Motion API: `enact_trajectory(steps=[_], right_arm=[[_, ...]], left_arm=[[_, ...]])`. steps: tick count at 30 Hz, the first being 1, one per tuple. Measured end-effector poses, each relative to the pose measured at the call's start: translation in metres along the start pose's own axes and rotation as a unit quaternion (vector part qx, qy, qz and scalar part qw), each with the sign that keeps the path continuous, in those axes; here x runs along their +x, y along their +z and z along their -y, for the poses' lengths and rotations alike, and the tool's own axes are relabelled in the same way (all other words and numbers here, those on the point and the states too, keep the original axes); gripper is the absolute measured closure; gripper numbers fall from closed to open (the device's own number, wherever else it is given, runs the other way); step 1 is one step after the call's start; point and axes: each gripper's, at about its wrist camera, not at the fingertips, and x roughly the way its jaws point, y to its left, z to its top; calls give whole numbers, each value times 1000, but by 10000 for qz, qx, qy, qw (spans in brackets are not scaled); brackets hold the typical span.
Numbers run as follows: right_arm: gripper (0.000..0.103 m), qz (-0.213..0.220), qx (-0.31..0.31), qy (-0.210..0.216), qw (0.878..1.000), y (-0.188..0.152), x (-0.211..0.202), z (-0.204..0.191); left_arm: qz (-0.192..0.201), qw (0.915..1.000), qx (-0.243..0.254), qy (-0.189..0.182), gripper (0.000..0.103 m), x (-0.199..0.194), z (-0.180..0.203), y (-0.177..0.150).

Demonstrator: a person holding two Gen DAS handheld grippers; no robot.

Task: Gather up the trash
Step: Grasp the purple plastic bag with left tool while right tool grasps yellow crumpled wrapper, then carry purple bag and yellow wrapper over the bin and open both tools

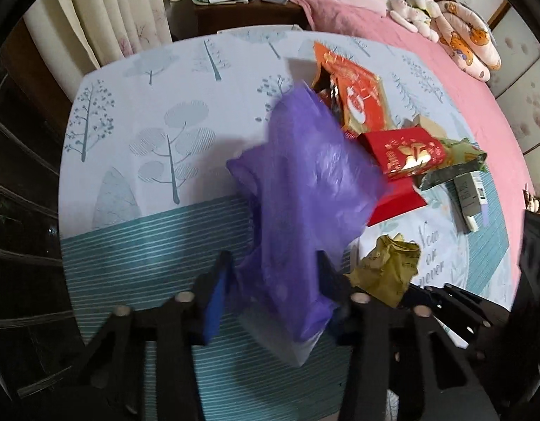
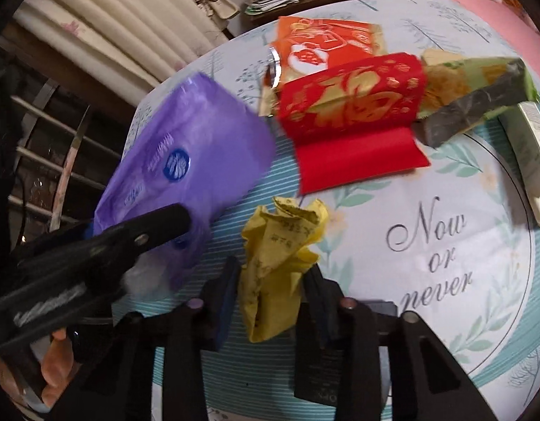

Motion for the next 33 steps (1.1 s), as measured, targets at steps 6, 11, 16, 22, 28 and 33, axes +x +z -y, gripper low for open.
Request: enact_trajectory(steps=[6, 11, 16, 22, 28, 33], right_arm=[[72, 177, -98, 100, 9997, -3, -12, -3], [73, 412, 13, 243, 9989, -3, -36, 4], [73, 640, 68, 418, 9971, -12, -66, 9], [73, 851, 23, 543, 9949, -37, -106, 12], [73, 937, -183, 608, 9936, -75, -152, 27], [73, 919, -437, 689, 9924, -119, -194, 47]], left_arm=[[51, 9999, -115, -77, 86, 0, -3, -4], [266, 9996, -64, -49, 88, -21, 2, -15], [475, 9988, -81, -122, 88, -50, 15, -34], [709, 9973, 27, -160, 88, -90, 37, -66], [862, 9960, 66, -239, 88, -129, 78, -114], [1005, 9946, 102, -249, 88, -155, 121, -164]])
